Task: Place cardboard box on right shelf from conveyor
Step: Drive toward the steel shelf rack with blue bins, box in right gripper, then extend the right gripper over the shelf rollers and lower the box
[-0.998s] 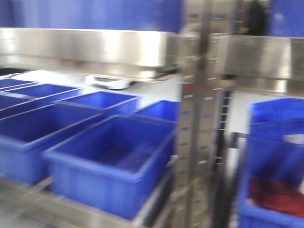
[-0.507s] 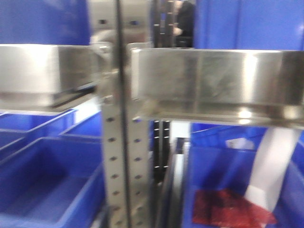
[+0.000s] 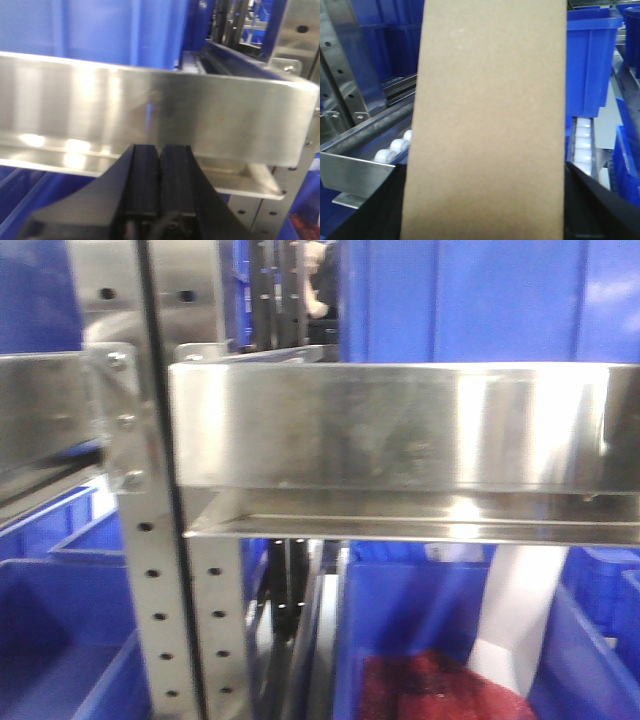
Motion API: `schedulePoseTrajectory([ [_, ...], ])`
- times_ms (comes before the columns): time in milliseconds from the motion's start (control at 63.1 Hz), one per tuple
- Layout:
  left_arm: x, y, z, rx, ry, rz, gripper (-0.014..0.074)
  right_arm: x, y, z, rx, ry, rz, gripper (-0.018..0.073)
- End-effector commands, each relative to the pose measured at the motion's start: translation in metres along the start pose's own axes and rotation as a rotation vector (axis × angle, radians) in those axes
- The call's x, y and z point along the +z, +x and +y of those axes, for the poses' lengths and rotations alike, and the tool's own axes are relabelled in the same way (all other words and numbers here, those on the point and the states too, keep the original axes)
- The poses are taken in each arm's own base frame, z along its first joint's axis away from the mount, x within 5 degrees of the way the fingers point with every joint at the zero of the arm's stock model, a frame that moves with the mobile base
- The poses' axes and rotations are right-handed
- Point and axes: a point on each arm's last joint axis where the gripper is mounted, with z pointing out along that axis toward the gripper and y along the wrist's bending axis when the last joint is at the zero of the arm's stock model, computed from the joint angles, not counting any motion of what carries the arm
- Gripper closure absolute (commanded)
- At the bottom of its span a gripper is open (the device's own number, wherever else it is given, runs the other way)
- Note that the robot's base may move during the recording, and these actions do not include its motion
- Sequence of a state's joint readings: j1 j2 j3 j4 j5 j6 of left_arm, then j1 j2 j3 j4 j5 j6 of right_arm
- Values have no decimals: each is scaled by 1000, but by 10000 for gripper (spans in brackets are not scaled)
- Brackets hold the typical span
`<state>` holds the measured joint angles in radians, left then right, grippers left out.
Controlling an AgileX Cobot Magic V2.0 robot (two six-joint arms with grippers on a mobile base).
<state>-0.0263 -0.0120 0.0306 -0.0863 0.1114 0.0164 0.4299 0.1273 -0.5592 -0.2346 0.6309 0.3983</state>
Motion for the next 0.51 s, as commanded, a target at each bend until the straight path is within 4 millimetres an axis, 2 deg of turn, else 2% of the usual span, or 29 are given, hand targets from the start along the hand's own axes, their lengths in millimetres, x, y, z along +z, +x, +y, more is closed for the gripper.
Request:
schedulePoseTrajectory([
  [0, -1, -9, 0, -10, 6, -98, 715, -2, -16, 4, -28, -22, -109, 396],
  [491, -1, -9, 0, -10, 6, -98, 715, -2, -16, 4, -28, -22, -109, 396],
])
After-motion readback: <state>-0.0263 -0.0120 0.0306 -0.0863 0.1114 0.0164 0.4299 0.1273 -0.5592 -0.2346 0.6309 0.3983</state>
